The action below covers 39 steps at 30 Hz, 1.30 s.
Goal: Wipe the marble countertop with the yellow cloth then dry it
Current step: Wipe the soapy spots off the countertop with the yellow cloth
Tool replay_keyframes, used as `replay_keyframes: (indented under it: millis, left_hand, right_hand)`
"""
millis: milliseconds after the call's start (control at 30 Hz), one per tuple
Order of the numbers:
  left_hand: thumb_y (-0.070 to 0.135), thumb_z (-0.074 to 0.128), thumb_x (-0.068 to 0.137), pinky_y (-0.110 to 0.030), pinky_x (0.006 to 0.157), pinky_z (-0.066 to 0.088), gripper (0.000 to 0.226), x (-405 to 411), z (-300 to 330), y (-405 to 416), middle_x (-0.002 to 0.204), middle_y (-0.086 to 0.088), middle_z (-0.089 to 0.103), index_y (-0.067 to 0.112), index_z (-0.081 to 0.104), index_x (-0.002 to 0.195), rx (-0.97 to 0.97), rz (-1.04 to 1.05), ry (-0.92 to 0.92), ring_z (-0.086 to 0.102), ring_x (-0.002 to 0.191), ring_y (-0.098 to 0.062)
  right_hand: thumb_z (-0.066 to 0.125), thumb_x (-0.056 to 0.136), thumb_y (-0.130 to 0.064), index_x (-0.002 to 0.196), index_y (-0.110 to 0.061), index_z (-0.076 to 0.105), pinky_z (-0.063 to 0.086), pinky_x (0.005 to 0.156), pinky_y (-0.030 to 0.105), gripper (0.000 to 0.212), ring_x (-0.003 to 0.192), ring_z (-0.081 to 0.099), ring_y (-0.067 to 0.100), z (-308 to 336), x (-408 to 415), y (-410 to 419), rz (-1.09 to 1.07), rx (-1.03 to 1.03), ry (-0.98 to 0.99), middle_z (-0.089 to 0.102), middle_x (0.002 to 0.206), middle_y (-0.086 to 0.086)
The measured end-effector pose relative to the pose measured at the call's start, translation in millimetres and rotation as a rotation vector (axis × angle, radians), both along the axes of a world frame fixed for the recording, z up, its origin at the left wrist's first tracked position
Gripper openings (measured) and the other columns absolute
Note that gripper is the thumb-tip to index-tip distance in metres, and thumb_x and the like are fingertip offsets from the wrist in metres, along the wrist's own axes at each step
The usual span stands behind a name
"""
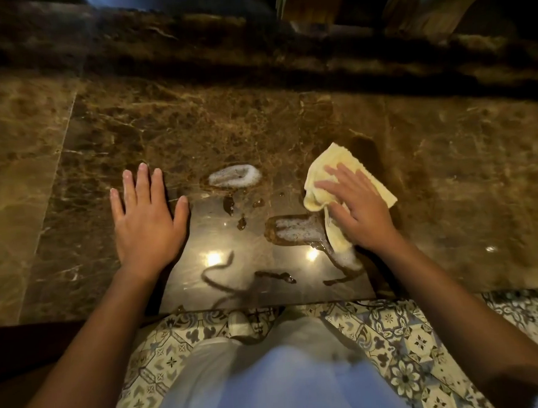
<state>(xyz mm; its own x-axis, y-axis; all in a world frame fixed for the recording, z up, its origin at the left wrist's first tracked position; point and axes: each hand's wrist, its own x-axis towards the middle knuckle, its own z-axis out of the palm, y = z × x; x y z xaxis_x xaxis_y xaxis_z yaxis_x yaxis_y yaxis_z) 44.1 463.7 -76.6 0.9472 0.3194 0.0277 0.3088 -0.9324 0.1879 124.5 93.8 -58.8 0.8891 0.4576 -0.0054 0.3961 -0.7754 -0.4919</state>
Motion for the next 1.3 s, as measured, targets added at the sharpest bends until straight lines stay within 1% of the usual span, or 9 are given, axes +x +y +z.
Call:
replay_keyframes:
  millis: [333, 600, 700, 800, 900, 1000, 1067, 1167, 1300]
  left_hand:
    - [0.053, 0.032, 0.106, -0.053, 0.13, 0.003, 0.073, 6.3, 6.2, -4.6, 0.175, -0.012, 0.013, 0.01, 0.021, 0.165, -0.008, 0.038, 0.032, 0.003, 0.163, -0.03]
    - [0.054, 0.033, 0.105, -0.052, 0.129, 0.002, 0.073, 6.0, -1.9, 1.6, 0.174, -0.013, 0.017, 0.01, 0.025, 0.163, -0.036, 0.017, -0.018, 0.007, 0.162, -0.031]
    - [0.053, 0.037, 0.105, -0.052, 0.129, 0.003, 0.072, 6.0, -1.8, 2.7, 0.174, -0.013, 0.018, 0.01, 0.027, 0.162, -0.053, 0.02, -0.036, 0.008, 0.162, -0.031]
    - [0.051, 0.04, 0.106, -0.053, 0.129, 0.003, 0.071, 2.7, -1.6, 5.6, 0.173, -0.014, 0.02, 0.008, 0.03, 0.162, -0.063, -0.013, -0.05, 0.009, 0.162, -0.032]
    - [0.047, 0.046, 0.106, -0.056, 0.128, 0.002, 0.069, -2.3, -1.5, 8.7, 0.172, -0.015, 0.023, 0.006, 0.033, 0.16, -0.093, -0.032, -0.05, 0.011, 0.161, -0.034]
    - [0.045, 0.047, 0.105, -0.059, 0.128, 0.003, 0.068, -20.9, 0.2, 5.2, 0.172, -0.015, 0.024, 0.006, 0.033, 0.16, -0.118, -0.008, -0.033, 0.012, 0.161, -0.035]
    - [0.047, 0.045, 0.106, -0.059, 0.127, 0.003, 0.069, -46.5, -0.6, -1.5, 0.172, -0.013, 0.024, 0.007, 0.033, 0.16, -0.105, 0.009, -0.033, 0.011, 0.161, -0.034]
    - [0.054, 0.033, 0.103, -0.055, 0.128, 0.006, 0.074, -76.9, -0.9, -15.7, 0.172, -0.012, 0.023, 0.008, 0.031, 0.161, -0.057, 0.044, -0.03, 0.011, 0.161, -0.032]
    - [0.056, 0.032, 0.1, -0.053, 0.128, 0.008, 0.077, -73.8, 0.8, -24.5, 0.172, -0.011, 0.024, 0.008, 0.032, 0.161, -0.032, 0.107, -0.03, 0.012, 0.161, -0.03]
  right_hand:
    - [0.043, 0.1, -0.031, 0.149, -0.029, 0.05, 0.006, 0.128, 0.049, 0.049, 0.157, 0.021, 0.024, -0.9, 138.3, 69.9, -0.225, -0.117, -0.003, 0.036, 0.166, 0.003]
    - [0.065, 0.086, -0.008, 0.118, -0.023, 0.077, 0.02, 0.126, 0.034, 0.037, 0.14, 0.043, 0.007, 12.6, 15.5, 46.8, -0.196, 0.155, 0.088, 0.065, 0.142, 0.005]
    - [0.068, 0.084, -0.008, 0.11, -0.023, 0.081, 0.035, 0.114, 0.022, 0.033, 0.129, 0.055, 0.005, 17.5, -9.5, 30.7, -0.319, 0.218, 0.081, 0.073, 0.127, 0.001]
    - [0.068, 0.084, -0.019, 0.111, -0.032, 0.08, 0.056, 0.086, 0.026, 0.032, 0.1, 0.068, 0.001, 31.7, -13.3, 16.7, -0.473, 0.27, 0.168, 0.074, 0.105, -0.016]
    - [0.066, 0.087, -0.023, 0.117, -0.037, 0.075, 0.053, 0.075, 0.028, 0.034, 0.098, 0.068, 0.0, 36.9, -37.4, -1.4, -0.49, 0.285, 0.246, 0.075, 0.113, -0.011]
    - [0.064, 0.093, -0.03, 0.127, -0.046, 0.062, 0.051, 0.106, 0.045, 0.038, 0.132, 0.056, 0.005, 23.2, -93.3, -9.9, -0.468, 0.303, 0.221, 0.06, 0.142, -0.018]
    - [0.061, 0.093, -0.047, 0.135, -0.047, 0.056, 0.025, 0.124, 0.05, 0.042, 0.152, 0.028, 0.004, 6.5, -121.3, -8.7, -0.359, 0.161, 0.055, 0.039, 0.155, -0.029]
    - [0.047, 0.088, -0.079, 0.152, -0.036, 0.04, 0.006, 0.128, 0.052, 0.077, 0.16, 0.008, 0.019, -12.7, -129.3, 4.2, -0.29, -0.151, -0.064, 0.025, 0.17, -0.004]
    - [0.03, 0.085, -0.09, 0.159, -0.025, 0.027, 0.006, 0.126, 0.061, 0.099, 0.159, 0.006, 0.036, -18.5, -106.8, 28.0, -0.33, -0.362, -0.088, 0.017, 0.171, 0.013]
